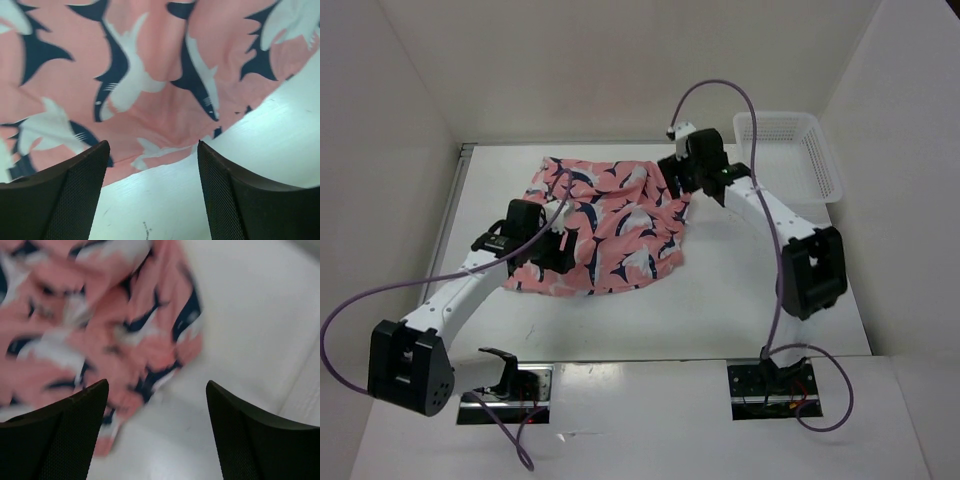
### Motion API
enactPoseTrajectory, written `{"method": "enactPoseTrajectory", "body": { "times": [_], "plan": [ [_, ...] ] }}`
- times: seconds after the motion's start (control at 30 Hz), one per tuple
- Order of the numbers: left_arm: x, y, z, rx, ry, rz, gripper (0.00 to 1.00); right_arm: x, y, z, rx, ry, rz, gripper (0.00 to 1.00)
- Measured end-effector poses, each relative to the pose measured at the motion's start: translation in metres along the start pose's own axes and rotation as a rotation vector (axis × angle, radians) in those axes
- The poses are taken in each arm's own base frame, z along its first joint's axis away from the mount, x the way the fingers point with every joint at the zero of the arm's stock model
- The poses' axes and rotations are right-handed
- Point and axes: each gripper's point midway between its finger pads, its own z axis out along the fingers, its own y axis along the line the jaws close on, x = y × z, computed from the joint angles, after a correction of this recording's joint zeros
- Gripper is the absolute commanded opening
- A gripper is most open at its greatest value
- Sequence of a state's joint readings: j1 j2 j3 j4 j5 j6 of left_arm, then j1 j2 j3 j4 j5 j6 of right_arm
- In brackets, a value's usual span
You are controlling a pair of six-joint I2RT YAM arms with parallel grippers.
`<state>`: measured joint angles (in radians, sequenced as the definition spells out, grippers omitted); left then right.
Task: Fold and stack the shorts
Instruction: Move the shorts to the center of the board
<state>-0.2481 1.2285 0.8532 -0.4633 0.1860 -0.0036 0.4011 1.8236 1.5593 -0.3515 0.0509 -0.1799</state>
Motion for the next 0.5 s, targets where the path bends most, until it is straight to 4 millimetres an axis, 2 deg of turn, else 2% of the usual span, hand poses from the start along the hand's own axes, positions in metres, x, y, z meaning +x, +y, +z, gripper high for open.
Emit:
{"method": "enactPoseTrajectory", "body": {
  "times": [0.07,0.13,0.2,0.27,0.37,0.43,0.5],
  "plan": [
    [-0.002,0.011,-0.008,-0.062,-0.026,-0.002,0.78,0.038,0.02,-0.029,-0.101,0.062,-0.002,0.78],
    [0.005,0.028,-0.012,-0.154,-0.039,-0.009,0.78,0.079,0.039,-0.051,-0.188,0.135,0.006,0.76],
    [0.031,0.047,-0.012,-0.253,-0.004,-0.027,0.78,0.113,0.052,-0.058,-0.246,0.211,0.017,0.74],
    [0.059,0.061,-0.012,-0.312,0.077,-0.058,0.78,0.139,0.061,-0.059,-0.285,0.275,0.026,0.72],
    [0.076,0.084,-0.017,-0.365,0.152,-0.143,0.78,0.155,0.07,-0.058,-0.328,0.32,0.041,0.71],
    [0.07,0.1,-0.024,-0.375,0.157,-0.22,0.78,0.156,0.077,-0.058,-0.365,0.322,0.052,0.71],
    [0.055,0.121,-0.033,-0.39,0.112,-0.295,0.8,0.158,0.083,-0.058,-0.394,0.324,0.07,0.71]
  ]
}}
